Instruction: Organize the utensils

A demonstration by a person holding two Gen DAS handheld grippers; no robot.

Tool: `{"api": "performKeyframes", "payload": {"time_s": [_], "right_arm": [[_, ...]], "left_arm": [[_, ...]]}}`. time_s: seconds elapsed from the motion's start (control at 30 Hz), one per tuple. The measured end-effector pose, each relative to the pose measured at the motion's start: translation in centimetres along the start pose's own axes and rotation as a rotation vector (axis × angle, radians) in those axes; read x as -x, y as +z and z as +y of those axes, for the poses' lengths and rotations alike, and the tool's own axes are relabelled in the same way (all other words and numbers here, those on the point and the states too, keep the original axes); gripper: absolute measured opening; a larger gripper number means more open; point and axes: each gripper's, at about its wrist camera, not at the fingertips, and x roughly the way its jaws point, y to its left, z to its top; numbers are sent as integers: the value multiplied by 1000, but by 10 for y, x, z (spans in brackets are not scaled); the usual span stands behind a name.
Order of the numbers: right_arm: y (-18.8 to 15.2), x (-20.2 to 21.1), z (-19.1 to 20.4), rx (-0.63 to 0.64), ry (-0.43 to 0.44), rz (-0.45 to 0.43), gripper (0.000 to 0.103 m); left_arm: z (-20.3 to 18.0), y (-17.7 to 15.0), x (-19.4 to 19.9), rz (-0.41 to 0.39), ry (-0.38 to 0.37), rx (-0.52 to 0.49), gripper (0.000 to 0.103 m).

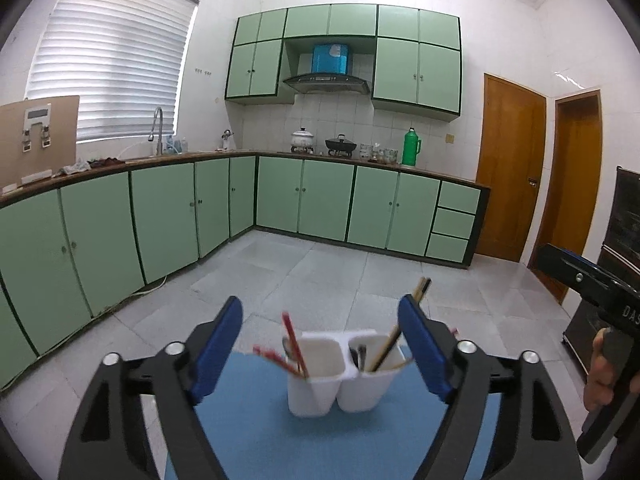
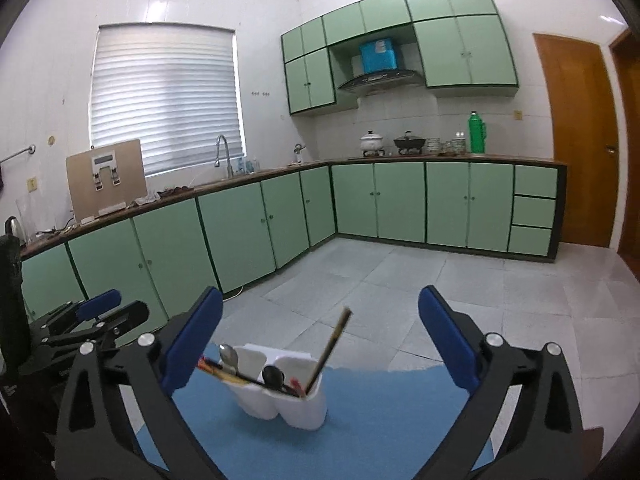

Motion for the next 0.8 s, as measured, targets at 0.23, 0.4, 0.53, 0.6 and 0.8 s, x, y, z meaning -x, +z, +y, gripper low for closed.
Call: {"api": "performKeyframes", "payload": {"time_s": [0.23,0.4,0.53,0.6,0.8], "right_arm": [[-36,34,-4,-44,-2,39,98],[-54,50,1,-31,-24,56,98],[-65,61,8,-30,-24,79,98],[-66,63,13,-17,-33,85,98],[-69,79,29,25,-19,83,98]], "left_arm": [[-4,-28,34,4,25,4,96],[-6,-41,46,25,20,21,97],[-12,-51,55,40,23,8,97],[-15,-56,61,44,18,2,97],[-21,-56,78,30,8,4,97]]}}
